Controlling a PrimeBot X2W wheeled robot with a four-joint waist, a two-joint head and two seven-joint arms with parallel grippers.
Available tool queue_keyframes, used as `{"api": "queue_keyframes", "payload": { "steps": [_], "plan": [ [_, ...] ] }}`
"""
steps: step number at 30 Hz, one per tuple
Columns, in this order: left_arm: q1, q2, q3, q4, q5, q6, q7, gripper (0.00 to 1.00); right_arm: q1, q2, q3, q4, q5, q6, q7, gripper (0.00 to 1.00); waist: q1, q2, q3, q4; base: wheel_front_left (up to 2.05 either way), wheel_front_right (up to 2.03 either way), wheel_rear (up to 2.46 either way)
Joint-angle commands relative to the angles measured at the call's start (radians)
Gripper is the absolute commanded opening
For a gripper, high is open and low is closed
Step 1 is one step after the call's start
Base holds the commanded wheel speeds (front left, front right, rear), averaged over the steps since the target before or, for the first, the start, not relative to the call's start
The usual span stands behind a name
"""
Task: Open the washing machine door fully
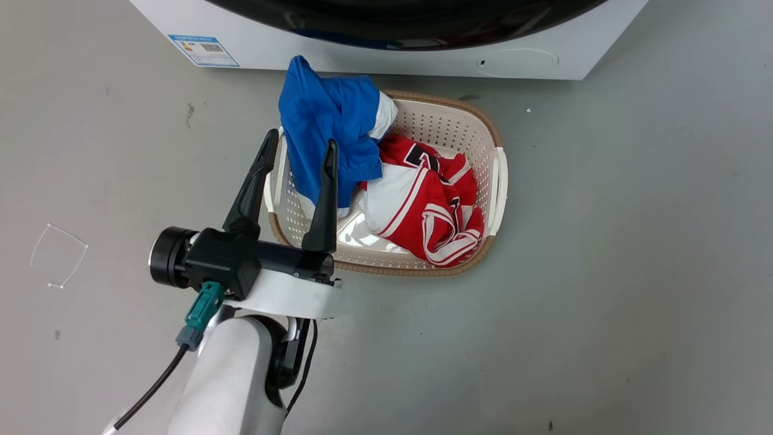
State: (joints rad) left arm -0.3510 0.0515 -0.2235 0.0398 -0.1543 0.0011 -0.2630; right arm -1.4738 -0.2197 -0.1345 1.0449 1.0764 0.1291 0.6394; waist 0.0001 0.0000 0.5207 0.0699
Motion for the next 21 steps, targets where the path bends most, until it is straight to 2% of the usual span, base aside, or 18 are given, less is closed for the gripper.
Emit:
{"api": "queue_keyframes", "payload": {
  "steps": [1, 13, 21],
  "plan": [
    [-0.010, -0.002, -0.002, 0.001, -0.001, 0.005, -0.003, 1.00, -0.002, 0.027, 0.009, 0.007, 0.012, 0.003, 0.034, 0.00, -0.0001, 0.0000, -0.003, 0.000, 0.00, 0.00, 0.00],
    [0.052, -0.001, 0.017, 0.031, -0.044, 0.008, -0.003, 1.00, 0.159, 0.037, 0.036, -0.014, 0.064, 0.003, 0.283, 0.00, -0.0001, 0.0000, -0.152, -0.018, 0.00, 0.00, 0.00],
    [0.122, -0.001, 0.014, 0.075, -0.049, 0.002, -0.003, 1.00, 0.306, 0.085, 0.080, -0.044, 0.069, 0.003, 0.418, 0.00, -0.0001, 0.0000, -0.294, -0.014, 0.00, 0.00, 0.00]
  ]
}}
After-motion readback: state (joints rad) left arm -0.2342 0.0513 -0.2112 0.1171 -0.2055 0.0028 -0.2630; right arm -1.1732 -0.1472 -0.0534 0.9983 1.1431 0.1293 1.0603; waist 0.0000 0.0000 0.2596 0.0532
